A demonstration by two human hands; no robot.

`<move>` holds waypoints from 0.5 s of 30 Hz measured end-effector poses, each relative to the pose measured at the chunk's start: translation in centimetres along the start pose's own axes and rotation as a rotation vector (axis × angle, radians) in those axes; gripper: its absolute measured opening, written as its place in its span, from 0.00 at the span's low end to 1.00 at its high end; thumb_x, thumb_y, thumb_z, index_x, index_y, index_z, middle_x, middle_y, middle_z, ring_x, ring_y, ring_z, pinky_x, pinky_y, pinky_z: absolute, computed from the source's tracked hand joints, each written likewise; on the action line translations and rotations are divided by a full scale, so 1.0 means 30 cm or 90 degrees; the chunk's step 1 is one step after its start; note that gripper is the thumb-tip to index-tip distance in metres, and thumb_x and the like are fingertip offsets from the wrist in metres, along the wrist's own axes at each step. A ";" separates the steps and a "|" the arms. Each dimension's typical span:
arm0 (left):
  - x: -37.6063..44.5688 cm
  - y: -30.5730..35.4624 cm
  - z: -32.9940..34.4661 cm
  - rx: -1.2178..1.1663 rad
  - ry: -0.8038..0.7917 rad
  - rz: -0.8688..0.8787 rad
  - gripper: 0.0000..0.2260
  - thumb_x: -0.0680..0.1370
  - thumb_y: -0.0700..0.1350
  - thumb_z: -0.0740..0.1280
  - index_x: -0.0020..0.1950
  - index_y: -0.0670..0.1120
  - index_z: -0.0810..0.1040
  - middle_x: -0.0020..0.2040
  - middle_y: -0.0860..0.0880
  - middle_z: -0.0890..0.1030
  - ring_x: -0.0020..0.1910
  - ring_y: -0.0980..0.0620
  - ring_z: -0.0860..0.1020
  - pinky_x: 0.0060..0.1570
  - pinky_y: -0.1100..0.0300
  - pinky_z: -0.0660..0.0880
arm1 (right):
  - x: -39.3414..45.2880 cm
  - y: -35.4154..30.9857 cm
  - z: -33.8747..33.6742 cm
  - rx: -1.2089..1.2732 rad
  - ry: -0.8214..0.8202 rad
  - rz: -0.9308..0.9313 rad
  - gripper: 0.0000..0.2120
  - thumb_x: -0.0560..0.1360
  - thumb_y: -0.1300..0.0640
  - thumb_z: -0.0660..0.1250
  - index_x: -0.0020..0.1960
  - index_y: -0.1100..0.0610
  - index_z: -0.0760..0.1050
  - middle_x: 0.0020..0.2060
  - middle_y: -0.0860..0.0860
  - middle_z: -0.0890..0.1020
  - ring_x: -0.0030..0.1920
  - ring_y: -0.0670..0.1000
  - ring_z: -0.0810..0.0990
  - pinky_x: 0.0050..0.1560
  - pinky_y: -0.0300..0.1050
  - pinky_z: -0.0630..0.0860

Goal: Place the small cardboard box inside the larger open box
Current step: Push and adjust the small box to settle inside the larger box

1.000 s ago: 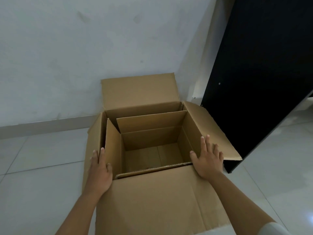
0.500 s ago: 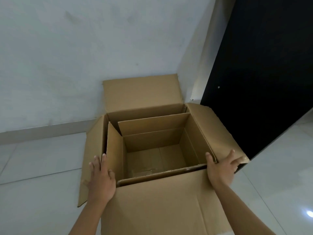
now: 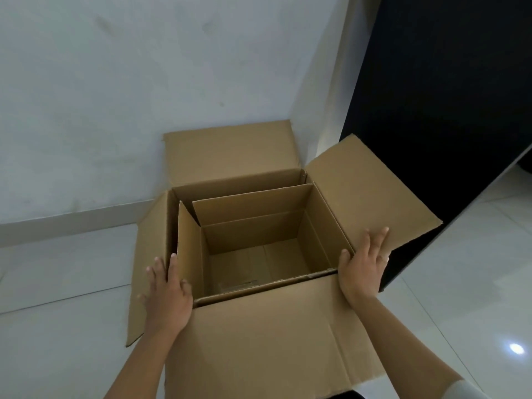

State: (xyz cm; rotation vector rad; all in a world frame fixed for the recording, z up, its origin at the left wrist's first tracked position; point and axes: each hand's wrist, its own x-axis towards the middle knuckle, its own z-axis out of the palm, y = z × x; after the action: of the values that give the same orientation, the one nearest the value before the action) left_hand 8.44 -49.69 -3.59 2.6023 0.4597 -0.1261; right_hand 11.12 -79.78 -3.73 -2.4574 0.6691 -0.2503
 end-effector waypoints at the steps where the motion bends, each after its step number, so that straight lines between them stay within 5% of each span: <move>1: 0.001 0.005 0.001 -0.019 0.000 0.003 0.25 0.80 0.43 0.52 0.75 0.48 0.46 0.78 0.44 0.44 0.76 0.44 0.42 0.73 0.38 0.49 | 0.003 0.004 -0.002 -0.014 -0.004 -0.019 0.27 0.79 0.55 0.54 0.74 0.56 0.48 0.76 0.53 0.38 0.75 0.63 0.40 0.75 0.58 0.44; 6: 0.021 0.062 0.026 -0.048 -0.006 0.019 0.25 0.80 0.43 0.52 0.75 0.48 0.46 0.78 0.44 0.43 0.76 0.43 0.41 0.74 0.40 0.48 | 0.034 0.017 -0.032 -0.097 -0.054 -0.066 0.30 0.79 0.48 0.54 0.75 0.55 0.45 0.75 0.52 0.34 0.74 0.62 0.33 0.74 0.56 0.38; 15: 0.066 0.168 0.072 -0.079 -0.021 0.056 0.25 0.81 0.43 0.51 0.75 0.48 0.46 0.78 0.44 0.42 0.76 0.44 0.40 0.74 0.42 0.46 | 0.106 0.052 -0.060 -0.084 -0.050 0.007 0.32 0.77 0.45 0.55 0.75 0.57 0.48 0.75 0.56 0.36 0.75 0.60 0.36 0.75 0.55 0.40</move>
State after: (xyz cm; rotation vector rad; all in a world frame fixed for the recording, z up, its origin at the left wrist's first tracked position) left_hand 12.02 -54.29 -3.53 2.4899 0.3303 -0.1077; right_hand 12.65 -83.39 -3.04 -2.5725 0.6851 -0.1068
